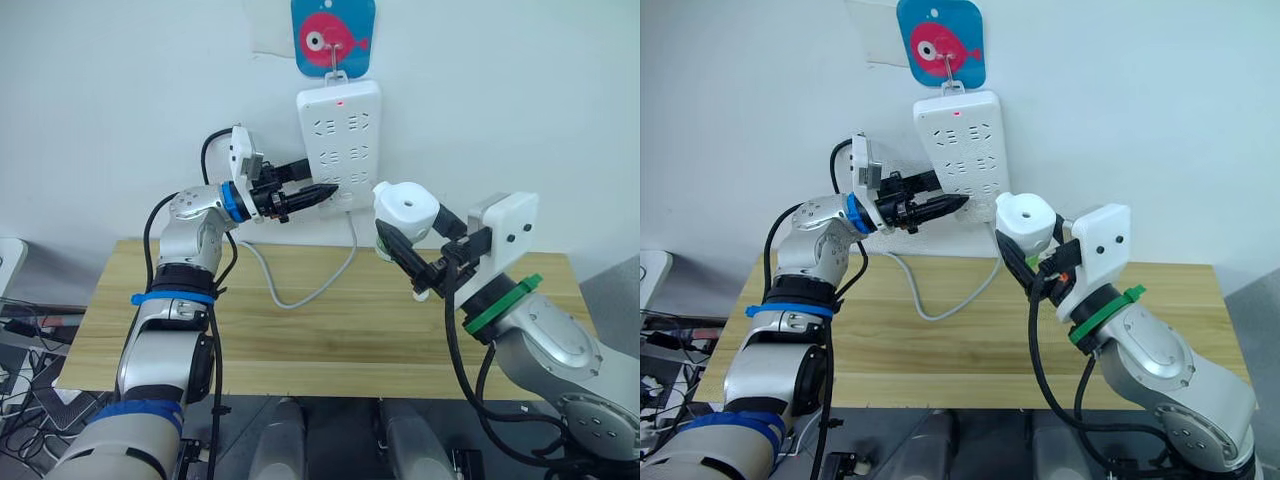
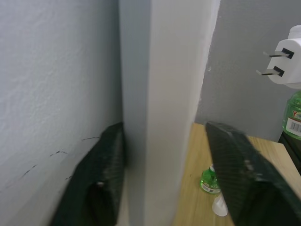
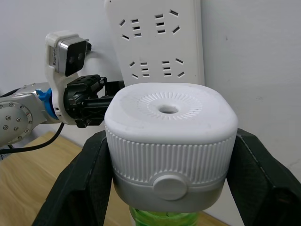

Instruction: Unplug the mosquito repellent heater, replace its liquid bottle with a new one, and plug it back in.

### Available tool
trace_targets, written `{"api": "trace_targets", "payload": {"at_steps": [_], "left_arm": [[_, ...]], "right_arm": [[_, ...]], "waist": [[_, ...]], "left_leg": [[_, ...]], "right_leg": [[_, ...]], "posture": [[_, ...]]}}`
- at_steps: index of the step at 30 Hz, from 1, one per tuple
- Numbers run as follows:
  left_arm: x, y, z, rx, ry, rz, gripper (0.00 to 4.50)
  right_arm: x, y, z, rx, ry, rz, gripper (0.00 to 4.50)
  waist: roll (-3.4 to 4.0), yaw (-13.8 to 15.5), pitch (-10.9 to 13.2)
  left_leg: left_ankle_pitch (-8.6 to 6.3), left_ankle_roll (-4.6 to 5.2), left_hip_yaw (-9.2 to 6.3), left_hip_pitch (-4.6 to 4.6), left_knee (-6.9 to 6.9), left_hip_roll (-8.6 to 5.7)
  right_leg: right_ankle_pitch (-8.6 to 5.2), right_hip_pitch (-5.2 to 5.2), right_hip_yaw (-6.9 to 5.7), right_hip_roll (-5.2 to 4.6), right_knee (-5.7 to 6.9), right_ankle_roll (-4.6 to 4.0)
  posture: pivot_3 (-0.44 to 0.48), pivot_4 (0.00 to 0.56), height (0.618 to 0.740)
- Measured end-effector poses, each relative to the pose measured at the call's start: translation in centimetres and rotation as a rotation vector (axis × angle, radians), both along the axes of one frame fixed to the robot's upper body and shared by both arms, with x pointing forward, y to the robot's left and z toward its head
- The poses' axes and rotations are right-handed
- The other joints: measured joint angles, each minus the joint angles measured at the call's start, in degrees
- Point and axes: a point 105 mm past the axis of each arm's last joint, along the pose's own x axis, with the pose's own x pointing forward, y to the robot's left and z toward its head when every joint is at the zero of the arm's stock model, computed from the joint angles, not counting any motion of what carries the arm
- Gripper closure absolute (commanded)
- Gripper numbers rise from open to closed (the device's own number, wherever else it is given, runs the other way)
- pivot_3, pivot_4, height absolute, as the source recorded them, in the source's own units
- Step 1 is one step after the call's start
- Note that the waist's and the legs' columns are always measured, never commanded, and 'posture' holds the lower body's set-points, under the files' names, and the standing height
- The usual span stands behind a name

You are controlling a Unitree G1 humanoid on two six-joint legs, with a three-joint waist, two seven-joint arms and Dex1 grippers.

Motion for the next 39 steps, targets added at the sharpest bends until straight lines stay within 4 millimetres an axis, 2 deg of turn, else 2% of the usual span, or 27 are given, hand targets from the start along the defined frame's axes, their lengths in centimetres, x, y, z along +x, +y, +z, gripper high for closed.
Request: {"api": "trace_targets", "payload": {"at_steps": [1, 2, 12, 21, 39], "left_arm": [[-0.1, -0.1, 0.0, 0.002, -0.002, -0.014, 3.09], [-0.2, -0.3, -0.1, 0.004, -0.002, -0.025, 3.19], [-0.1, -0.6, -0.2, -0.002, 0.033, -0.035, 3.19], [-0.1, -0.7, -0.2, -0.002, 0.045, -0.042, 3.19], [-0.2, -0.8, 0.0, 0.005, 0.037, -0.041, 3.19]], "right_arm": [[0.0, 0.1, 0.0, 0.006, 0.0, 0.0, 1.57], [0.0, 0.2, 0.1, 0.009, -0.002, 0.001, 1.57], [1.1, 1.2, -0.8, 0.0, 0.036, -0.038, 1.57], [3.3, 0.6, -2.2, -0.01, 0.082, -0.148, 1.57], [3.7, 2.0, -1.3, 0.041, 0.052, -0.119, 1.57]], "waist": [[0.0, 0.0, 0.0], [0.0, 0.0, 0.0], [0.0, -0.1, 0.0], [0.0, -0.1, 0.0], [0.0, -0.1, 0.0]], "left_leg": [[0.0, 0.0, -0.01, 0.0, 0.0, 0.01], [0.0, 0.0, 0.0, -0.01, 0.01, 0.0], [0.0, 0.05, -0.04, 0.0, 0.06, -0.02], [0.01, 0.05, -0.07, -0.01, 0.07, -0.03], [0.01, 0.04, -0.1, -0.01, 0.06, -0.03]], "right_leg": [[0.0, 0.0, -0.01, 0.0, 0.0, 0.0], [0.0, 0.0, -0.01, 0.0, 0.01, 0.0], [0.01, 0.02, -0.02, 0.0, 0.05, -0.01], [0.01, 0.01, -0.04, -0.01, 0.08, 0.0], [0.01, 0.0, -0.07, -0.02, 0.09, -0.01]], "posture": [[0.064, 0.236, 0.74], [0.064, 0.236, 0.74], [0.058, 0.247, 0.74], [0.063, 0.248, 0.74], [0.083, 0.245, 0.74]]}}
